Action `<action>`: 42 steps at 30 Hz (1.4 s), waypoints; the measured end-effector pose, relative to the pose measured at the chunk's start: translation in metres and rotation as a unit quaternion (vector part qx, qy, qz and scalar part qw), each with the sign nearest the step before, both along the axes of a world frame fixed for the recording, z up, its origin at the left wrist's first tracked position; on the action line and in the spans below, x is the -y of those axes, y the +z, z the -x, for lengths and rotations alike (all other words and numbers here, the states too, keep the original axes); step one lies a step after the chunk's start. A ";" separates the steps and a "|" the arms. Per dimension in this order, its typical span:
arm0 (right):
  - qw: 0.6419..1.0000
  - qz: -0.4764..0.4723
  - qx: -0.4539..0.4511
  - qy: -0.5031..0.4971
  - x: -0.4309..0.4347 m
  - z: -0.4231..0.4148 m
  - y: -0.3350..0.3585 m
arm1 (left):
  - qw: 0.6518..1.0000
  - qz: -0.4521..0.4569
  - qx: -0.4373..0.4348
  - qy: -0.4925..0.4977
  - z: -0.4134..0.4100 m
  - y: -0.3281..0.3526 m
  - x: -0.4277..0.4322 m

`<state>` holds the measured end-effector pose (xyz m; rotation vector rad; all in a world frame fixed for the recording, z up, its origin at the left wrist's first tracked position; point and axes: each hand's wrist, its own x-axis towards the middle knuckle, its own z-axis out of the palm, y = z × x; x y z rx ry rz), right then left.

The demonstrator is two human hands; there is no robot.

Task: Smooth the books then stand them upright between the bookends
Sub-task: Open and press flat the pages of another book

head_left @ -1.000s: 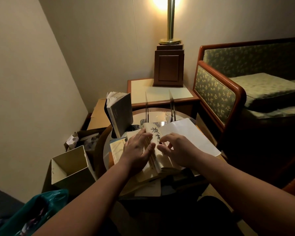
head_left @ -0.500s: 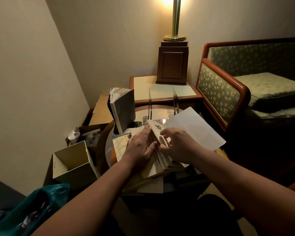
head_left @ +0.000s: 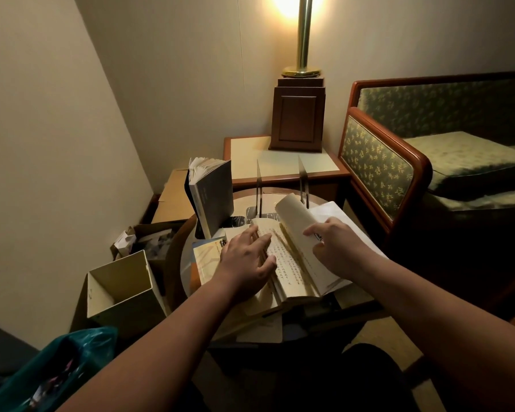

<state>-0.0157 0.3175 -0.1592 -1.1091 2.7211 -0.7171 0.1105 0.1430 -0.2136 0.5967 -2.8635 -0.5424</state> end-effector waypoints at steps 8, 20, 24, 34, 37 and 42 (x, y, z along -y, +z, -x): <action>0.992 -0.076 -0.104 0.000 -0.010 -0.003 -0.009 | 1.000 0.009 0.010 0.005 0.002 -0.001 0.000; 1.000 -0.023 0.020 -0.003 -0.013 0.002 -0.002 | 1.000 -0.010 0.030 0.002 0.005 0.015 0.009; 0.994 0.049 0.090 -0.042 -0.022 0.017 0.007 | 0.999 0.000 0.037 -0.004 0.011 0.019 0.006; 0.972 0.070 0.197 -0.109 -0.034 0.031 -0.003 | 0.976 0.140 0.124 -0.107 0.052 0.053 -0.030; 0.991 0.012 0.083 -0.106 -0.039 0.035 -0.013 | 0.971 0.112 0.145 -0.150 0.060 0.054 -0.050; 0.994 -0.062 -0.037 -0.085 -0.047 0.030 -0.032 | 0.965 0.061 0.187 -0.176 0.067 0.044 -0.058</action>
